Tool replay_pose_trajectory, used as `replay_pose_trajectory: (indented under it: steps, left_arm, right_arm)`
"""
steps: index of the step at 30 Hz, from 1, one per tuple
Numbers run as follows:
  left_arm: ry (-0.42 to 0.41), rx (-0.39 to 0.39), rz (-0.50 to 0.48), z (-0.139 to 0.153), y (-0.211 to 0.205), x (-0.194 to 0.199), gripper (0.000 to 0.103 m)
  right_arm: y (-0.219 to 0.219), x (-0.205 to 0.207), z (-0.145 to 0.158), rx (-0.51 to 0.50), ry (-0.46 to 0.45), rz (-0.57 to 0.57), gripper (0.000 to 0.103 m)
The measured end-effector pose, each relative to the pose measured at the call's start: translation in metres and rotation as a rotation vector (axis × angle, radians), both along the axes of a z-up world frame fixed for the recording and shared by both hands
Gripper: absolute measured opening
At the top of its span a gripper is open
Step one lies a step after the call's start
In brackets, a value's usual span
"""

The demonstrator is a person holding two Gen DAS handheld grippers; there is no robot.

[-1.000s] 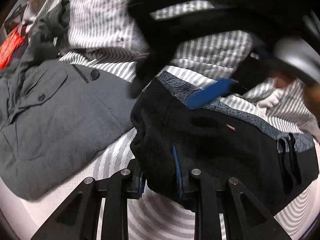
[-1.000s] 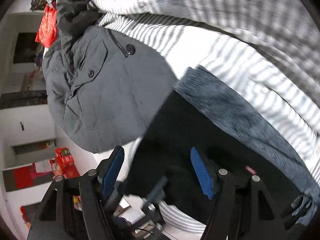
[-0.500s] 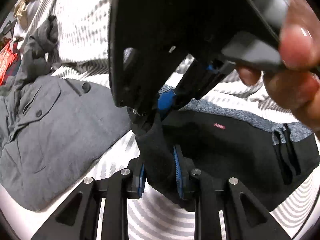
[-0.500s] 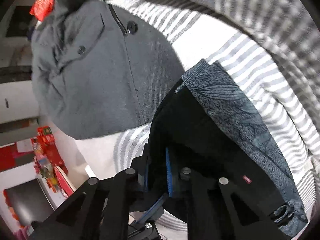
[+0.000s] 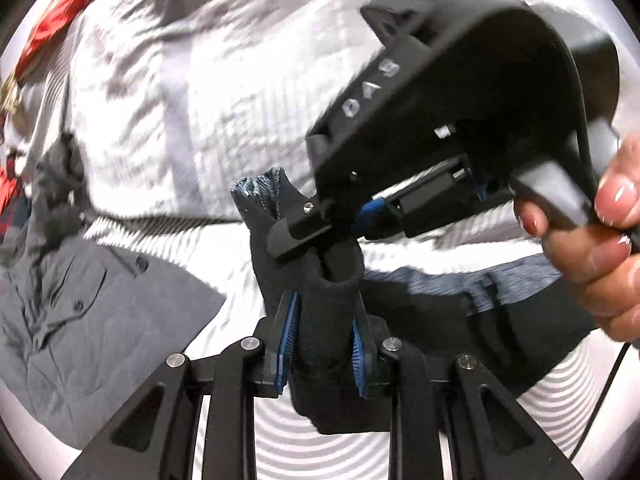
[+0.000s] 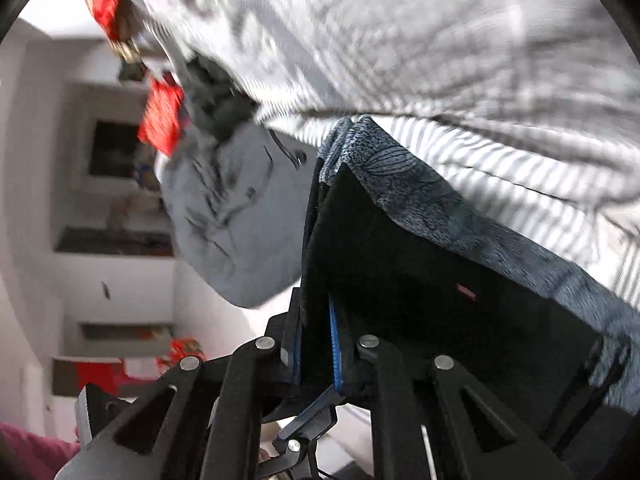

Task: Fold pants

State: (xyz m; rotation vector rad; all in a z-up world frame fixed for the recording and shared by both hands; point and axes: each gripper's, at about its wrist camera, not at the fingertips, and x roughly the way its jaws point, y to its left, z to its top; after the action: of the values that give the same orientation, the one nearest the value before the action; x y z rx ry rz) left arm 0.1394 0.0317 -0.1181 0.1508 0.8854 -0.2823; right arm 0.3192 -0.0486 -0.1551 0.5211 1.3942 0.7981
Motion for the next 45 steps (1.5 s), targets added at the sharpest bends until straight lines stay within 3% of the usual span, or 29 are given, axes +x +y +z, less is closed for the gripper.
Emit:
replay_pose_trajectory:
  steps: [8,13,24,32,40,41,43,45]
  left_arm:
    - [-0.060,-0.012,-0.168,0.042,-0.089,-0.024,0.026]
    - [-0.041,-0.024,-0.306,0.047,-0.159,-0.048,0.026]
    - [0.028,0.014,-0.491,0.008,-0.290,-0.090,0.026]
    - [0.089,0.123,-0.519,-0.048,-0.339,-0.098,0.025]
    - [0.090,0.227,-0.571,-0.077,-0.360,-0.118,0.026]
    - [0.090,0.243,-0.578,-0.078,-0.362,-0.121,0.027]
    - [0.112,0.241,-0.591,-0.079,-0.362,-0.121,0.046]
    - [0.151,0.202,-0.596,-0.072,-0.357,-0.122,0.047]
  right_arm:
    - [-0.125,-0.043,0.037,0.133,-0.062,-0.198,0.012]
    - [-0.216,-0.084,0.043,0.141,-0.077,-0.319,0.012]
    - [-0.359,-0.149,-0.006,0.119,-0.028,-0.543,0.012]
    - [-0.401,-0.150,-0.077,0.120,0.055,-0.594,0.012]
    - [-0.415,-0.158,-0.114,0.140,0.103,-0.614,0.012]
    - [-0.411,-0.160,-0.115,0.140,0.107,-0.616,0.012]
    - [-0.409,-0.162,-0.117,0.136,0.111,-0.618,0.012]
    - [-0.409,-0.164,-0.115,0.112,0.107,-0.620,0.014]
